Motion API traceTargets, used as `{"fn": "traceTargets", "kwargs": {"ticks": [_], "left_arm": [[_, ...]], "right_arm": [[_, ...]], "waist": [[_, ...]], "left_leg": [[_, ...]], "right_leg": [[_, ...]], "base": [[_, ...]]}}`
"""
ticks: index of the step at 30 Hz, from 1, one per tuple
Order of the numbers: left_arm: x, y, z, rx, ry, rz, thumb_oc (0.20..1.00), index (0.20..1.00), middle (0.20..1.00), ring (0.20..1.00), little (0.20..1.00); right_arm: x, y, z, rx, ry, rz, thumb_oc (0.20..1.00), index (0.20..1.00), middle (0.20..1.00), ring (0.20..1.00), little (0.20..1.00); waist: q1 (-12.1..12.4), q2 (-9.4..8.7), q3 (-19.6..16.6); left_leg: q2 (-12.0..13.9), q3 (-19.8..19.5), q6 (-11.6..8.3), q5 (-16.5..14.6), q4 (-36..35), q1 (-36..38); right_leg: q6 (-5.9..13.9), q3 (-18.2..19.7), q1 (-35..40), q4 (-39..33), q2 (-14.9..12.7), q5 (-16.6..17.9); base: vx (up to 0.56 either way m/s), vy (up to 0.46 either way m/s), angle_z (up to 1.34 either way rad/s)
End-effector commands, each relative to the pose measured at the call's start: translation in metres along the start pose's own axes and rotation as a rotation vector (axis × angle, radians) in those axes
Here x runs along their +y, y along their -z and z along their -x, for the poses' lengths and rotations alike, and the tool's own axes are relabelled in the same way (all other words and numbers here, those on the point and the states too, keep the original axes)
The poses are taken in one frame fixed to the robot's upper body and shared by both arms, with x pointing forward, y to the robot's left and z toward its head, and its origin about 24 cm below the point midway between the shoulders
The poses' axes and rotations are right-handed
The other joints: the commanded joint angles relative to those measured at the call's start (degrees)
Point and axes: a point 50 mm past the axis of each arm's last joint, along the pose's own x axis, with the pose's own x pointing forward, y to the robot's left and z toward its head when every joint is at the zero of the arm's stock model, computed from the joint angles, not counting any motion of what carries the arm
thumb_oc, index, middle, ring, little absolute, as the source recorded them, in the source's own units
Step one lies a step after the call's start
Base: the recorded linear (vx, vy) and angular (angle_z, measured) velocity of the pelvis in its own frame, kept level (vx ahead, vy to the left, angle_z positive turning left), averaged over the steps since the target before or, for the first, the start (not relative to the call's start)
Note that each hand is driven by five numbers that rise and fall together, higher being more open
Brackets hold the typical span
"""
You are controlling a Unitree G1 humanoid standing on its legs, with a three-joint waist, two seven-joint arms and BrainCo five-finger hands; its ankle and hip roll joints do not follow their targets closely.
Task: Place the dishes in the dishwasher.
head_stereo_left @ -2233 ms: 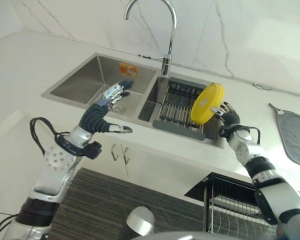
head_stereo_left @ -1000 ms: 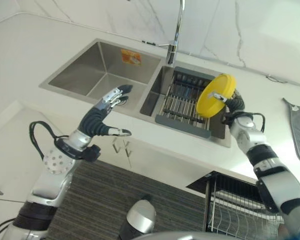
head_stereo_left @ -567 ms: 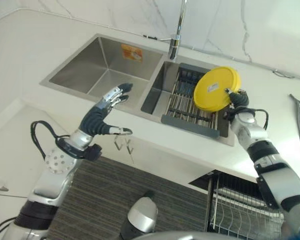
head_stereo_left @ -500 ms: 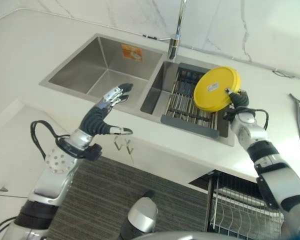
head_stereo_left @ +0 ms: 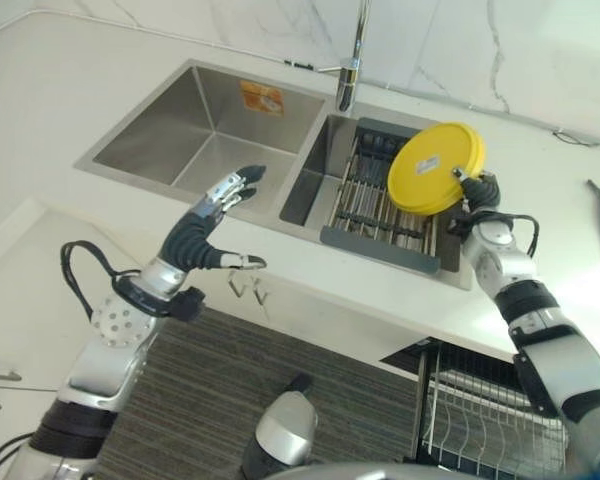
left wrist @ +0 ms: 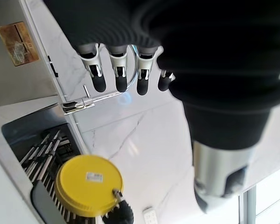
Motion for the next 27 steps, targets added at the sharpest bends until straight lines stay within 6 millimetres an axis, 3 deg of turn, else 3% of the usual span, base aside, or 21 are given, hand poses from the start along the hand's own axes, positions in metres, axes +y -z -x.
{"fn": "traceTargets", "kwargs": {"ticks": [1, 7, 10, 15, 27], "left_arm": [[-0.003, -0.008, 0.0, -0.073, 0.035, -0.004, 1.0, 1.0, 1.0, 1.0, 1.0], [-0.002, -0.005, 0.004, -0.056, 0.032, 0.011, 1.0, 1.0, 1.0, 1.0, 1.0], [-0.003, -0.001, 0.011, -0.027, 0.031, 0.015, 1.0, 1.0, 1.0, 1.0, 1.0], [-0.007, 0.0, 0.017, -0.023, 0.033, 0.022, 1.0, 1.0, 1.0, 1.0, 1.0], [-0.02, 0.004, 0.01, -0.029, -0.149, 0.006, 1.0, 1.0, 1.0, 1.0, 1.0]], "right_arm": [[0.011, -0.083, -0.002, -0.375, -0.118, -0.004, 0.2, 0.2, 0.2, 0.2, 0.2], [0.009, -0.108, 0.012, -0.487, -0.125, -0.028, 0.2, 0.2, 0.2, 0.2, 0.2], [-0.007, -0.098, 0.018, -0.454, -0.086, -0.072, 0.2, 0.2, 0.2, 0.2, 0.2], [-0.013, -0.089, 0.029, -0.473, -0.078, -0.047, 0.2, 0.2, 0.2, 0.2, 0.2], [-0.037, -0.099, 0.086, -0.645, -0.105, -0.403, 0.2, 0.2, 0.2, 0.2, 0.2]], "waist": [[0.7, 0.05, -4.9], [-1.7, -1.03, -6.4], [-3.2, -1.43, -7.3], [-5.2, -1.93, -8.2], [-16.8, -1.28, -10.3]], "left_leg": [[7.0, 3.9, -0.13, 1.4, -7.5, 4.2], [8.0, 5.9, -0.28, 0.7, -8.2, 6.8], [8.3, 6.9, -0.3, 0.4, -8.5, 7.5], [9.0, 8.8, -0.65, 0.0, -8.8, 8.0], [10.2, 17.0, -0.2, -2.0, -9.2, 10.2]], "right_leg": [[3.75, 2.5, -0.5, 3.8, -5.6, 2.4], [3.36, 4.2, 0.4, 2.8, -4.5, 1.8], [3.1, 5.2, 0.6, 1.6, -4.0, 2.1], [2.65, 7.1, 0.5, 0.1, -3.1, 2.3], [1.37, 16.3, -4.6, 0.1, -1.4, 2.5]], "base": [[-0.04, -0.077, -0.01], [-0.01, -0.06, -0.12], [-0.05, -0.096, -0.12], [-0.1, -0.098, -0.19], [-0.14, -0.049, -0.45]]}}
